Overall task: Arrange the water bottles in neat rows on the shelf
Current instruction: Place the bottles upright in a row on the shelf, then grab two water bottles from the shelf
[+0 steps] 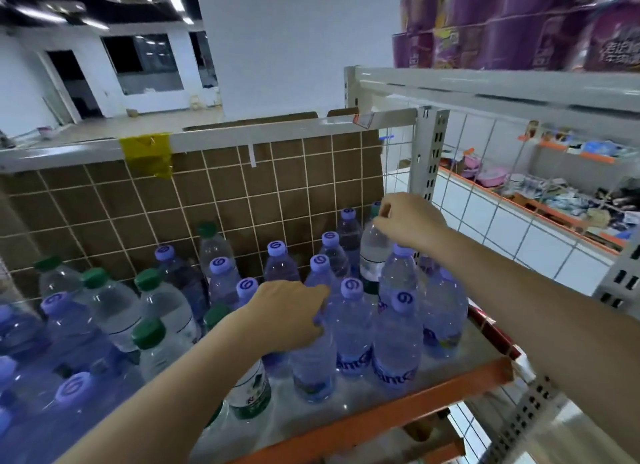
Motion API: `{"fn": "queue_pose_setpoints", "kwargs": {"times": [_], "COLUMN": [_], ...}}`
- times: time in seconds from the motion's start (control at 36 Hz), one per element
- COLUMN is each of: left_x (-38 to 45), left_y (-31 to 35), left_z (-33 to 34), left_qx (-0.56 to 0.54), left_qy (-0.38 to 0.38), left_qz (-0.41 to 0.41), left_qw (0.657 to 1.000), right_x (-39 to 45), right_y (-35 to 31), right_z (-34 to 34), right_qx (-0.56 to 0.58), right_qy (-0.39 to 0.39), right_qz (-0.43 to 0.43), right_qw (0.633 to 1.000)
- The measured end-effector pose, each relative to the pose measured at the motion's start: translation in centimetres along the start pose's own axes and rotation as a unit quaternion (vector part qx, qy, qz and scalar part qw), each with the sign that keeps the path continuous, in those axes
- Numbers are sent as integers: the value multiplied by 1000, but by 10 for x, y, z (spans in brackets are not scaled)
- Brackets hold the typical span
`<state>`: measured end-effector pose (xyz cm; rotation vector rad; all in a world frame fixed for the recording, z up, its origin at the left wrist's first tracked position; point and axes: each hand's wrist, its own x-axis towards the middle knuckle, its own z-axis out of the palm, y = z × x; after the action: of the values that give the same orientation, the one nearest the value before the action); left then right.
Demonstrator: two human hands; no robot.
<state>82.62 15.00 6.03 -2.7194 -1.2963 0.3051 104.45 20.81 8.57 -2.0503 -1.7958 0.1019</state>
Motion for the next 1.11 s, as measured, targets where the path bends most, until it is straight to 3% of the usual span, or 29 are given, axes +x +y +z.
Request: {"fn": "queue_pose_setpoints", "kwargs": {"times": [0.14,0.33,0.53,0.69,0.89,1.11], "left_x": [-1,-10,-51,-78,-74,-69], "left_y": [-5,-18,-61,-82,-68,-66], "left_z": [6,4,-32,-23,4,13], "left_qx": [-46,-156,-221,-169,-179,-193], "left_qy": [-16,-50,95,72,-16,13], "left_qz": [-3,-27,-128,-211,-202,-192], "left_qw": [999,986,962,960,963,962], "right_x": [12,33,43,55,50,32], "right_y": [4,10,9,15,12,9], "right_z": [11,31,40,54,47,36], "right_qx": [-51,-71,-68,-8,27,102], "right_qy": [13,-47,-31,-69,-47,95], "right_qz": [13,39,84,124,117,92], "right_qw": [999,996,994,990,992,986]}}
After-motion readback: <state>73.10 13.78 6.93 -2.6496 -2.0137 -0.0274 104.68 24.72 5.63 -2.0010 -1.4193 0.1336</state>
